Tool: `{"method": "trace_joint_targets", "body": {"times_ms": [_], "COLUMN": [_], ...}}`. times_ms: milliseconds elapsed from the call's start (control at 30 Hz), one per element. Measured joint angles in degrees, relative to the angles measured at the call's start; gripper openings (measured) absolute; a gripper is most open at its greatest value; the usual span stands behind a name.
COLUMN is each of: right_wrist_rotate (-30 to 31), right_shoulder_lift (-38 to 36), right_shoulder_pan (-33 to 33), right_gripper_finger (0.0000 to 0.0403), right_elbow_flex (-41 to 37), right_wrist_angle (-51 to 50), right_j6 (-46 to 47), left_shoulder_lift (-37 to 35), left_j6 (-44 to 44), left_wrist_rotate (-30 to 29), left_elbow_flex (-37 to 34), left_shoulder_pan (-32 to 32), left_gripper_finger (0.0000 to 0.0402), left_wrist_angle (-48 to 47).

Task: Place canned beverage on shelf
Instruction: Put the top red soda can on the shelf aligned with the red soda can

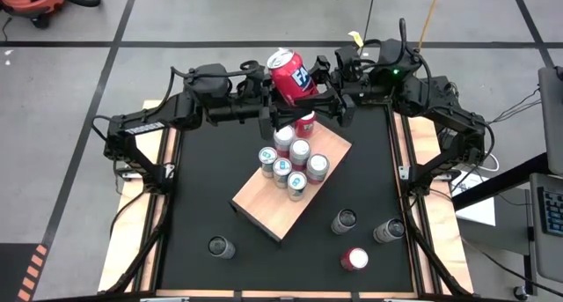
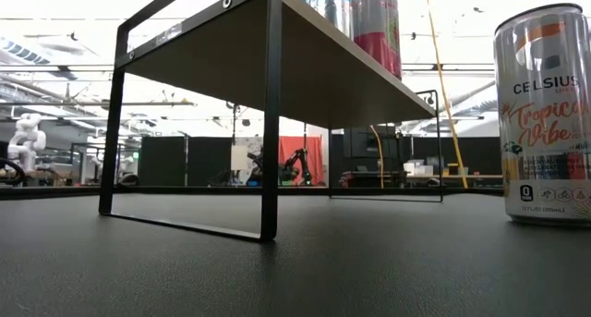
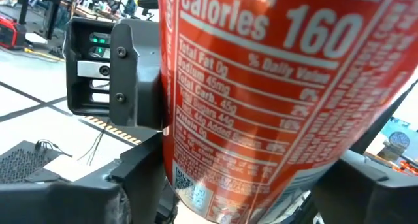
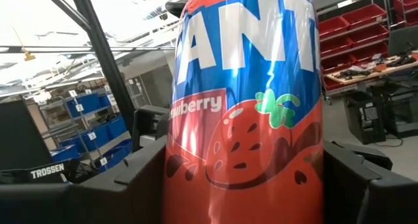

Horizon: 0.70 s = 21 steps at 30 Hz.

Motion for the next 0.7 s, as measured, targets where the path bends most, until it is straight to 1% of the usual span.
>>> {"method": "trace_joint_targets", "body": {"times_ms": [100, 267, 400, 533, 700], "right_wrist_rotate": [0.01, -0.04, -0.2, -1.71, -1.92], "right_shoulder_lift": [0.0, 0.0, 0.0, -0.19, -0.74], "right_shoulder_pan": [0.0, 0.0, 0.0, 0.0, 0.0], "right_gripper_finger": [0.0276, 0.029, 0.0307, 0.0325, 0.034], "right_elbow_flex": [0.0, 0.0, 0.0, 0.0, 0.0], "right_wrist_angle": [-0.07, -0.07, -0.05, 0.0, -0.15], "right_j6": [0.24, 1.44, 3.46, 5.49, 5.7], "left_shoulder_lift": [0.0, 0.0, 0.0, 0.0, 0.0], "left_j6": [-0.05, -0.39, -0.72, -0.71, 0.67], "left_wrist_rotate": [-0.01, 0.28, 1.68, 3.96, 5.27], "left_elbow_flex": [0.01, 0.0, 0.0, 0.0, 0.0], "left_shoulder_pan": [0.0, 0.0, 0.0, -0.05, -0.07], "left_gripper_finger": [0.0291, 0.0287, 0.0286, 0.0285, 0.0284], "left_wrist_angle": [0.02, 0.06, 0.11, 0.37, 0.35]}}
